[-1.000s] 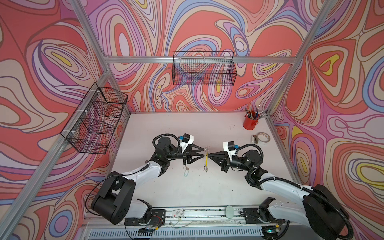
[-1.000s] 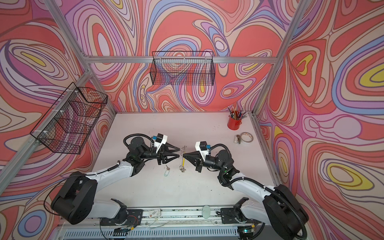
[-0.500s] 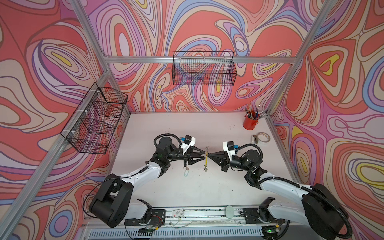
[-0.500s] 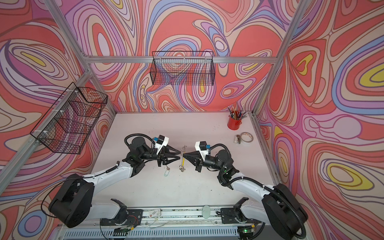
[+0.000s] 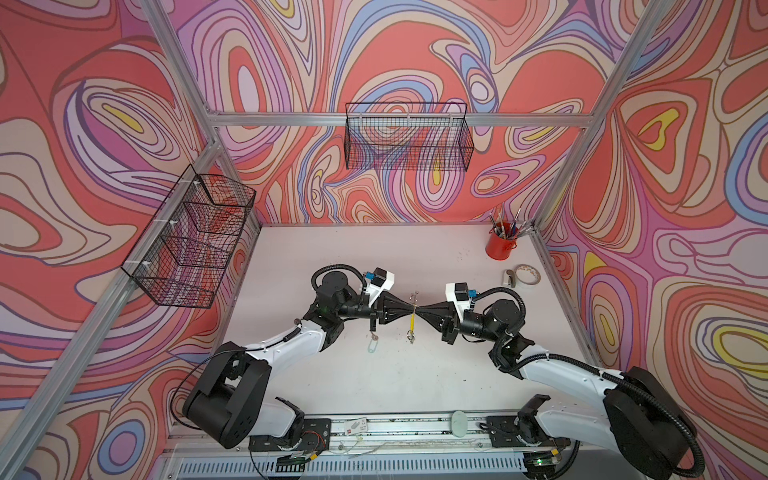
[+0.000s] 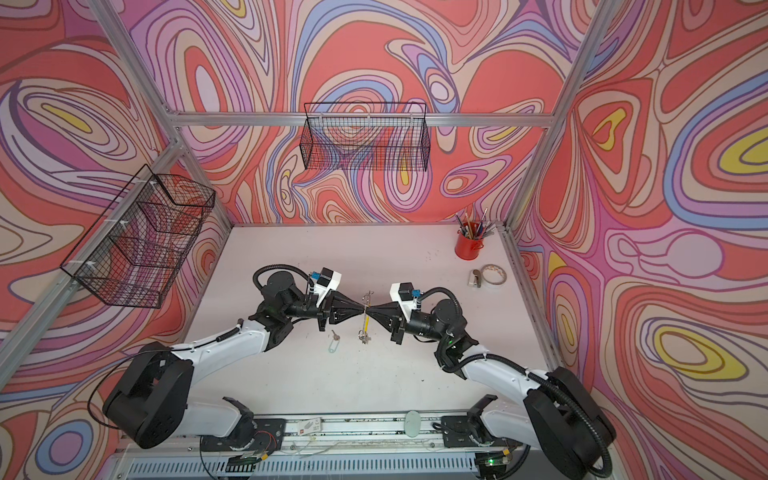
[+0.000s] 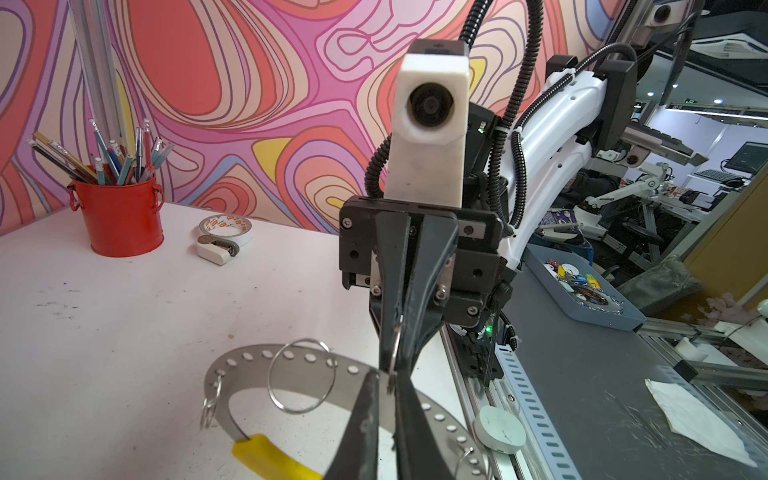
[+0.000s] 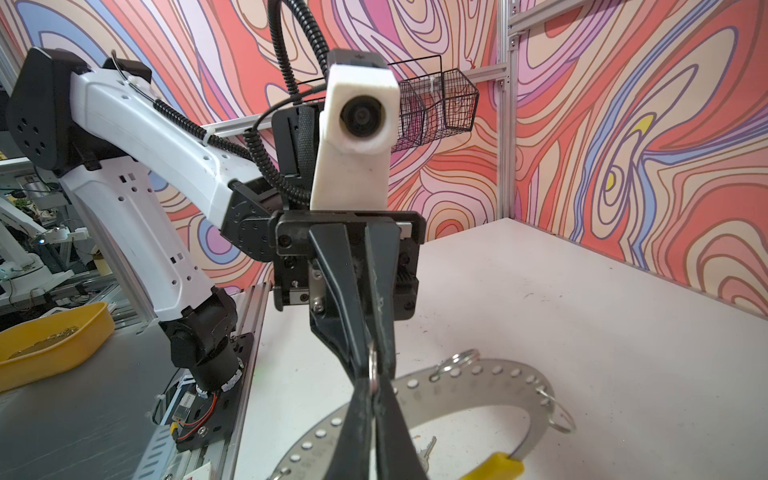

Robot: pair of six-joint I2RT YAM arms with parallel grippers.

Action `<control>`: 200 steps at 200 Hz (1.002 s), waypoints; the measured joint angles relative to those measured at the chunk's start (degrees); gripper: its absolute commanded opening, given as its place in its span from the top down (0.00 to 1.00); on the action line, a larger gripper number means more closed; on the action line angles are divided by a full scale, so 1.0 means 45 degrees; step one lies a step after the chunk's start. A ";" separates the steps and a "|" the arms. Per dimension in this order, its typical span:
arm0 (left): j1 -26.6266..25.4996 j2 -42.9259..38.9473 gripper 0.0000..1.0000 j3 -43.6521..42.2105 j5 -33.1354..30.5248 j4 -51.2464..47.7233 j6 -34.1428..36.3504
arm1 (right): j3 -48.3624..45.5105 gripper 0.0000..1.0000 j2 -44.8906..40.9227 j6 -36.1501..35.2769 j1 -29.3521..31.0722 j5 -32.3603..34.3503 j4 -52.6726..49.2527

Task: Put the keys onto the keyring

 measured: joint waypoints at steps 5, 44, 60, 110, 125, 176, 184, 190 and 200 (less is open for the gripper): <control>-0.0015 0.0005 1.00 0.0010 -0.0010 0.0005 0.0000 | 0.0000 1.00 0.0005 0.0000 -0.0029 -0.0005 -0.0015; -0.0053 -0.0005 1.00 0.0024 -0.0223 0.0078 -0.0277 | 0.0000 0.98 0.0000 -0.0087 -0.0049 0.0024 -0.0024; -0.0083 -0.0238 1.00 0.0044 -0.0593 -0.0627 0.0272 | 0.0010 0.87 -0.0044 -0.0257 -0.0053 0.0117 -0.0277; -0.0121 -0.1802 1.00 0.1894 -0.1982 -0.6659 0.4721 | -0.0272 0.56 -0.1428 -0.0923 -0.0073 0.1137 -0.1525; -0.0126 -0.2030 1.00 0.2438 -0.2356 -0.8068 0.5965 | -0.0486 0.52 -0.1817 -0.0947 -0.0078 0.1671 -0.1642; -0.0534 -0.2069 1.00 0.3050 -0.4012 -1.1171 0.9024 | -0.0675 0.36 -0.1919 -0.0850 -0.0083 0.3594 -0.2273; -0.0665 -0.2069 1.00 0.3050 -0.4265 -1.1385 0.9330 | -0.0758 0.35 -0.1919 -0.0797 -0.0083 0.3866 -0.2268; -0.0763 -0.2064 1.00 0.3050 -0.4473 -1.1545 0.9559 | -0.0831 0.34 -0.1919 -0.0772 -0.0083 0.4012 -0.2268; -0.0928 -0.2064 1.00 0.3050 -0.4779 -1.1710 0.9894 | -0.0952 0.33 -0.1914 -0.0699 -0.0083 0.4260 -0.2273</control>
